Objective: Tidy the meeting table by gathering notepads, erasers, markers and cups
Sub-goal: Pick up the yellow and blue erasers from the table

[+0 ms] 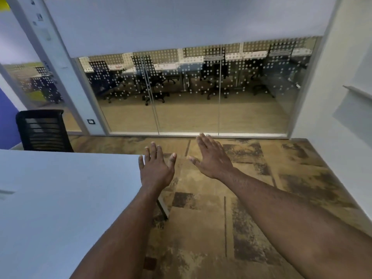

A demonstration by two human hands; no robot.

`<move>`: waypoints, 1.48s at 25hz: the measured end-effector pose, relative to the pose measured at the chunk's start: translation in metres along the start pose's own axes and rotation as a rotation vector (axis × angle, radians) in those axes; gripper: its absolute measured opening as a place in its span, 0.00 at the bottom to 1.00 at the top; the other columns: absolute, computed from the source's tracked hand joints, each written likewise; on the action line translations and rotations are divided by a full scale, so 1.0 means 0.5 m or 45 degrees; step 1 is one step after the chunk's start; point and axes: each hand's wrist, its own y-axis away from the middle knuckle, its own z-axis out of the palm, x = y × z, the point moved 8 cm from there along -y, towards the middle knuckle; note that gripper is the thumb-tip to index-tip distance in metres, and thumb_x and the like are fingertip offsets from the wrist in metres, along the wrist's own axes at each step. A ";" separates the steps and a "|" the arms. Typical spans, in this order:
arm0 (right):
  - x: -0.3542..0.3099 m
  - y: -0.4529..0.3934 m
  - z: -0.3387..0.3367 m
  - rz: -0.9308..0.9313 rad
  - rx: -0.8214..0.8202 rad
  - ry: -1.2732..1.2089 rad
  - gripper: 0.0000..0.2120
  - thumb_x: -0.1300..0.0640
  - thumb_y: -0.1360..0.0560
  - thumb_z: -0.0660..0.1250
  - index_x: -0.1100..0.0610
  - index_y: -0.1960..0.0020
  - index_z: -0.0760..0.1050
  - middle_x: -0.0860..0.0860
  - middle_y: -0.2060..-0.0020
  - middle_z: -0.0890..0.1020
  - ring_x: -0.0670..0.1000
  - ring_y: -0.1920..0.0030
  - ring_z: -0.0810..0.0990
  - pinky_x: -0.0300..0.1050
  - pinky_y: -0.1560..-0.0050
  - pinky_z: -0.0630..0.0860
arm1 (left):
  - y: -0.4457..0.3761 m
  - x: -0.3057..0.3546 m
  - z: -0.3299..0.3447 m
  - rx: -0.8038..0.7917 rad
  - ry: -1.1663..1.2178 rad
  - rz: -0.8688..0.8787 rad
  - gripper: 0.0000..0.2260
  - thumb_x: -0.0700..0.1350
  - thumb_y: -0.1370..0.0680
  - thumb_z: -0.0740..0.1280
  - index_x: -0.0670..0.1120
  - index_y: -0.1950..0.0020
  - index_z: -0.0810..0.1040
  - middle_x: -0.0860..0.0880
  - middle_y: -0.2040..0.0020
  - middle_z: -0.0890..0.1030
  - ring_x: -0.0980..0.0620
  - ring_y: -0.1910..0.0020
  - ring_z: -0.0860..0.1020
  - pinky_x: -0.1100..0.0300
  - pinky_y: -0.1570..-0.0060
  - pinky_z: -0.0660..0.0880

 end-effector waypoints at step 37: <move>0.230 -1.808 0.691 -0.457 -0.304 -0.078 0.42 0.27 0.29 0.42 0.50 0.22 0.48 0.52 0.21 0.51 0.55 0.22 0.49 0.54 0.25 0.48 | -1.665 -0.383 0.591 -0.199 0.034 -0.602 0.35 0.66 0.21 0.42 0.46 0.20 0.47 0.48 0.19 0.43 0.47 0.21 0.40 0.45 0.25 0.38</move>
